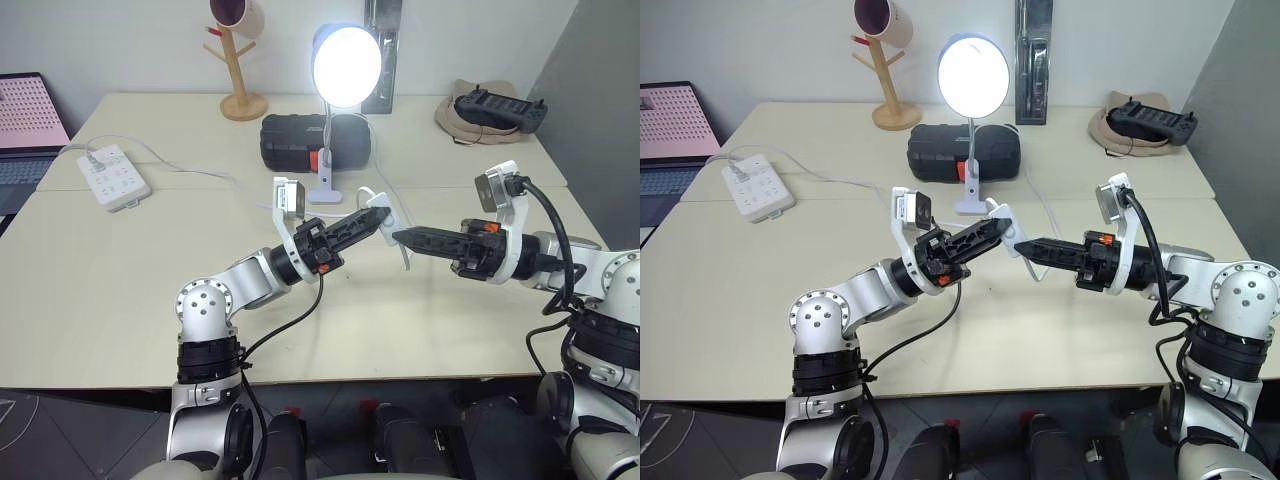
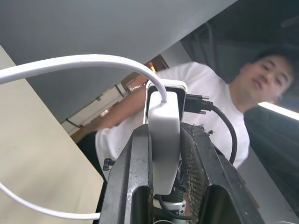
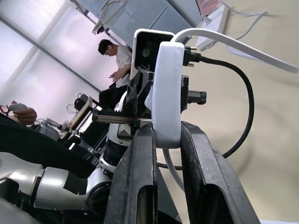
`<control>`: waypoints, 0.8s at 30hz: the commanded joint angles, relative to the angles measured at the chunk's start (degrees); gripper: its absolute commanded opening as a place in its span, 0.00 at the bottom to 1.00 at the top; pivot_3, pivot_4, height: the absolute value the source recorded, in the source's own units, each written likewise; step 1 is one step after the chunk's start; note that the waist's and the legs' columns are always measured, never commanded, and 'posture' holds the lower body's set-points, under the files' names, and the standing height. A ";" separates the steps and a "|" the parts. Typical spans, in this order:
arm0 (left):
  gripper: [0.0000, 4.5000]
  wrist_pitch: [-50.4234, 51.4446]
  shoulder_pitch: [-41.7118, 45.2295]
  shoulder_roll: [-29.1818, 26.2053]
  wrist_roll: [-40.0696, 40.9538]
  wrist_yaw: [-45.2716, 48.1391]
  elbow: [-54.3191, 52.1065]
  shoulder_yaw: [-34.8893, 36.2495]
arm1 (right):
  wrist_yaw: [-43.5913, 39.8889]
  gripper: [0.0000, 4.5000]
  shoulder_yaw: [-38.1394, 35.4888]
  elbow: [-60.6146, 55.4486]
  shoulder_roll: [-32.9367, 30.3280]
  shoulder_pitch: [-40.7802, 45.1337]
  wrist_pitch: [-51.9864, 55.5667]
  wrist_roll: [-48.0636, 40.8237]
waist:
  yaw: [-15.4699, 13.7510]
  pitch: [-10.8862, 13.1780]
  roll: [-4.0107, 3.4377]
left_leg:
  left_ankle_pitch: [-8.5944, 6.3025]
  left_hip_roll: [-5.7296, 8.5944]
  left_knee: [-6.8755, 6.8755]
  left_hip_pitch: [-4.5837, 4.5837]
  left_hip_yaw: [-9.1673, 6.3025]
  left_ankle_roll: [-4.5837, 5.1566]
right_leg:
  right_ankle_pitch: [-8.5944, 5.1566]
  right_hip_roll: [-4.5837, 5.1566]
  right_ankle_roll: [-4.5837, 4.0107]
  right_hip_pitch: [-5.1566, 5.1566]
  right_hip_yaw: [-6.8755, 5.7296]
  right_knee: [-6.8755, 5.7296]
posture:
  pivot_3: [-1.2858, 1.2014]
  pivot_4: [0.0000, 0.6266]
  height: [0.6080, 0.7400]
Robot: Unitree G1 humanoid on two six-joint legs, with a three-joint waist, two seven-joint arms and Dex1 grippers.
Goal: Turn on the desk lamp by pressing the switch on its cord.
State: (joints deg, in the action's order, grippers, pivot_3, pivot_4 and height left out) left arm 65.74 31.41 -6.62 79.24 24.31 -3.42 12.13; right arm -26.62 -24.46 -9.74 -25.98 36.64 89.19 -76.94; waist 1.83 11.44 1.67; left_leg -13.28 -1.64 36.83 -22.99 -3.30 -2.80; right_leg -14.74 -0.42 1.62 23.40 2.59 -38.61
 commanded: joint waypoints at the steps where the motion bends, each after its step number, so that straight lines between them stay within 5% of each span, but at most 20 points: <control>1: 0.11 -0.95 0.92 -0.35 -0.85 -1.51 -0.60 -1.21 | 0.69 0.08 0.42 -1.14 -1.67 -0.58 -1.91 -3.29 | 0.00 0.00 0.00 | 0.00 0.00 0.00 0.00 0.00 0.00 | 0.00 0.00 0.00 0.00 0.00 0.01 | 0.52 0.24 1.00; 4: 0.11 -2.65 0.92 -0.47 -3.22 -1.49 -1.16 -1.90 | 1.23 0.08 1.33 -1.04 -2.16 -0.86 -3.08 -4.12 | -0.01 0.00 0.00 | 0.00 0.00 -0.02 -0.01 0.00 0.00 | 0.00 0.00 0.00 0.00 0.00 0.04 | 0.52 0.24 1.00; 6: 0.27 -2.40 0.96 -0.41 -1.78 -0.95 -0.59 -1.44 | 1.38 0.08 1.96 -1.02 -2.50 -1.03 -3.86 -4.35 | 0.00 0.00 0.00 | 0.00 0.00 -0.03 -0.01 0.01 0.00 | 0.00 0.00 0.00 0.00 0.01 0.05 | 0.52 0.24 1.00; 17: 0.70 -0.63 0.46 -5.41 0.37 -0.92 -0.24 0.83 | -0.61 0.08 5.68 -0.43 -5.26 -1.54 -8.04 -2.16 | 0.02 0.00 0.00 | -0.01 -0.02 -0.11 -0.03 0.01 0.00 | 0.00 -0.01 0.01 0.03 0.00 0.13 | 0.52 0.24 1.00; 20: 0.84 -0.11 -0.74 -9.90 0.70 -0.72 -0.40 2.87 | -3.37 0.08 8.78 -0.66 -6.95 -1.69 -11.24 2.69 | 0.07 0.00 0.00 | -0.01 -0.03 -0.15 -0.02 0.01 0.00 | -0.01 -0.02 0.00 0.06 0.01 0.14 | 0.52 0.24 1.00; 24: 0.99 1.06 -1.58 -17.52 -0.49 2.87 -2.18 4.03 | -8.04 0.08 20.81 0.22 -11.19 -1.43 -23.95 20.72 | 0.22 0.01 -0.01 | -0.01 -0.06 -0.22 -0.02 0.07 0.00 | -0.02 -0.04 -0.01 0.16 0.04 0.16 | 0.52 0.24 1.00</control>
State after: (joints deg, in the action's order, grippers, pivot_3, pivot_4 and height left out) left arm 66.34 29.79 -21.42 78.73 24.29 -2.41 14.73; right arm -31.92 -8.80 -9.59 -35.72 34.63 72.95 -65.58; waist 2.05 11.45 1.66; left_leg -13.29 -1.71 36.57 -23.02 -3.24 -2.80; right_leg -14.76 -0.47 1.61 23.57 2.62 -38.41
